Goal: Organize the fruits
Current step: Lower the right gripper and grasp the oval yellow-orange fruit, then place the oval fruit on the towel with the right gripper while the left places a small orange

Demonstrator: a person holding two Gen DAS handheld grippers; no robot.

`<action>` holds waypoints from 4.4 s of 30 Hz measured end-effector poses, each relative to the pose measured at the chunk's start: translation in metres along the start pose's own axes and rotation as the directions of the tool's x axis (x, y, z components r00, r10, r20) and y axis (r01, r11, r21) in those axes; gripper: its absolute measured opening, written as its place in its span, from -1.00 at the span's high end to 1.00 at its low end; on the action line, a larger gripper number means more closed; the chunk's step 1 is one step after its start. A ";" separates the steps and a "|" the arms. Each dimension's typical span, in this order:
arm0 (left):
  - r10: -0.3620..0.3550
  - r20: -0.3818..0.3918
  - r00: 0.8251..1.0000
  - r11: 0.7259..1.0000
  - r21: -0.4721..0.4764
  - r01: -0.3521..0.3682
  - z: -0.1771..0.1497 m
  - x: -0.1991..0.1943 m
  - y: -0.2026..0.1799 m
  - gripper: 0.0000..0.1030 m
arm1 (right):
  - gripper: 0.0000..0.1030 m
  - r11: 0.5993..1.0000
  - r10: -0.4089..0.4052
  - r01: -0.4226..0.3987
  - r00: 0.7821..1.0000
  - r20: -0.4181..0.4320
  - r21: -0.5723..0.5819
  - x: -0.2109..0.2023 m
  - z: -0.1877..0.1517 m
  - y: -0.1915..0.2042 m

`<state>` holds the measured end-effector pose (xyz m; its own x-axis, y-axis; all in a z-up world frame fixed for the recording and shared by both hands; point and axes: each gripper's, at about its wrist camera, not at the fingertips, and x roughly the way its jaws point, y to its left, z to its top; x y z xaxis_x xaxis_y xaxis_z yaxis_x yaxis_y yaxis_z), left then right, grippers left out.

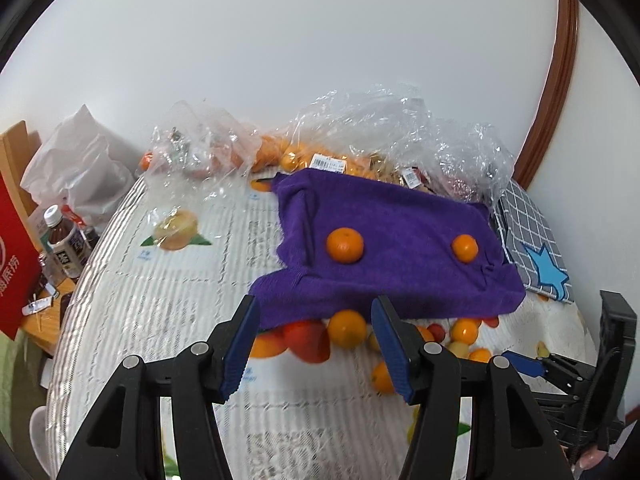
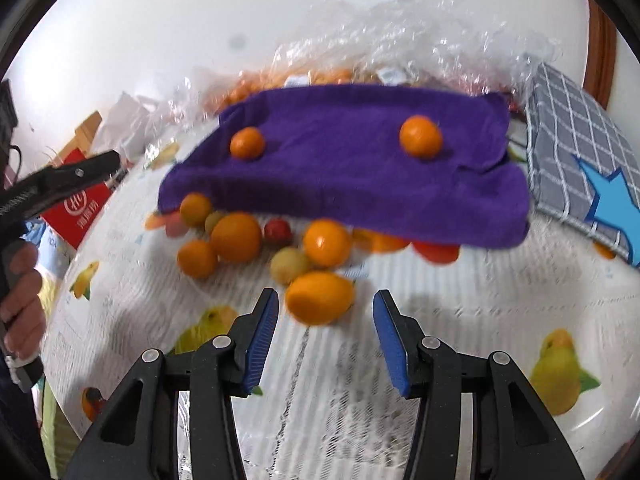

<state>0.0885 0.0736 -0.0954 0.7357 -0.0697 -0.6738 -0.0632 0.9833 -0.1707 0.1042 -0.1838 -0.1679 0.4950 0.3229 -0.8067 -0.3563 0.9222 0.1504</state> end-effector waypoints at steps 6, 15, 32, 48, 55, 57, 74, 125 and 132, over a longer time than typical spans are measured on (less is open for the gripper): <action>0.003 -0.014 1.000 1.000 -0.012 -0.003 -0.003 -0.002 0.007 -0.09 | 0.03 1.000 -0.001 0.002 1.000 -0.030 0.023 0.013 -0.003 -0.001; -0.013 -0.032 0.999 1.000 -0.026 0.013 0.001 0.007 0.013 -0.09 | 0.16 0.999 0.010 -0.009 1.000 -0.022 0.036 0.027 0.002 -0.002; -0.104 -0.160 0.982 0.994 -0.050 0.097 -0.007 0.076 -0.009 -0.08 | 0.17 0.991 -0.094 0.088 0.994 0.050 0.103 -0.020 -0.002 -0.034; -0.124 -0.223 0.967 0.991 -0.085 0.108 -0.017 0.104 -0.013 0.36 | 0.17 0.981 -0.166 0.153 0.980 0.110 0.119 -0.037 0.019 -0.045; -0.139 -0.155 0.978 0.987 -0.104 0.123 -0.001 0.078 -0.002 0.36 | 0.17 0.979 -0.176 0.161 0.975 0.132 0.123 -0.036 0.028 -0.047; -0.139 -0.125 0.982 0.986 -0.107 0.126 0.010 0.072 0.000 0.36 | 0.17 0.978 -0.186 0.169 0.972 0.142 0.121 -0.036 0.032 -0.050; -0.100 -0.066 0.993 0.993 -0.063 0.096 0.081 0.116 -0.019 0.36 | 0.17 0.973 -0.210 0.189 0.962 0.173 0.131 -0.010 0.077 -0.078; -0.008 -0.056 0.998 1.000 0.002 0.008 0.095 0.106 -0.032 0.01 | -0.26 0.959 -0.278 0.267 0.950 0.142 0.097 -0.002 0.066 -0.052; -0.024 -0.052 0.998 1.000 -0.007 0.023 0.076 0.066 -0.028 0.03 | 0.00 0.965 -0.241 0.224 0.962 0.127 0.133 -0.018 0.041 -0.037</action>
<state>0.1899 0.0542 -0.0809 0.7012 -0.1016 -0.7057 -0.0505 0.9802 -0.1914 0.1414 -0.2144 -0.1356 0.6628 0.1157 -0.7398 -0.1279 0.9910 0.0404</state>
